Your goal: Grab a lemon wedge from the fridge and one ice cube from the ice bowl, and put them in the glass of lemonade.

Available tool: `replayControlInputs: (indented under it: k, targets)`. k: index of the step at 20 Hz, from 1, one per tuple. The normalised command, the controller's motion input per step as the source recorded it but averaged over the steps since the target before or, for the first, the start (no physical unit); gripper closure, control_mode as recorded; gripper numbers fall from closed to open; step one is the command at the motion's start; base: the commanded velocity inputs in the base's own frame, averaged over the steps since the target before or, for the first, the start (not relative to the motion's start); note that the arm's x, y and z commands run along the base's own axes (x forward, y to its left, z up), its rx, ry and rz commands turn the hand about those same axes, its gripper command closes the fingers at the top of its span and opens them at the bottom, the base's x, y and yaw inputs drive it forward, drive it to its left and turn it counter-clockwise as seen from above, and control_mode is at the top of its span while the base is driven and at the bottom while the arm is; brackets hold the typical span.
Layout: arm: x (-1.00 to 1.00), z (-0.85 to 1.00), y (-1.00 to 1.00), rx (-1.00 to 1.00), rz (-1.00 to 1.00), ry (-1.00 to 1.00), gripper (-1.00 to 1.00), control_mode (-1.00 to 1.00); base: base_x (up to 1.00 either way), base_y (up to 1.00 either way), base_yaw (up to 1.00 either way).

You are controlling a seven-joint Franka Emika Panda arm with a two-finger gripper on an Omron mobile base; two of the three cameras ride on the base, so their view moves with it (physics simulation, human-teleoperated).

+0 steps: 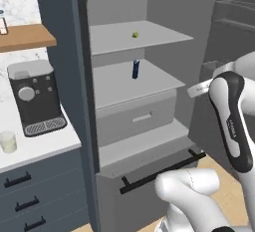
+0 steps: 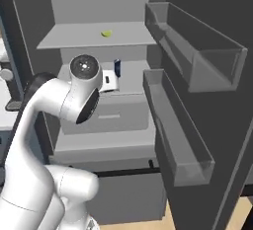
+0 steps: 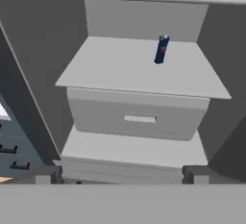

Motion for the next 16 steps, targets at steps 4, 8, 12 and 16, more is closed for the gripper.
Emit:
replayControlInputs:
  k: [4, 8, 12, 16]
  targets:
    - [0.0, 0.0, 0.0, 0.0, 0.0, 0.0, -1.0, 1.0, 0.99, -0.28, 0.19]
    - [0.0, 0.0, 0.0, 0.0, 0.0, 0.0, -1.0, 1.0, 0.68, -0.71, 0.28]
    - [0.0, 0.0, 0.0, 0.0, 0.0, 0.0, -1.0, 1.0, 0.15, -0.36, 0.09]
    - [0.0, 0.0, 0.0, 0.0, 0.0, 0.0, -1.0, 1.0, 0.12, 0.52, -0.15]
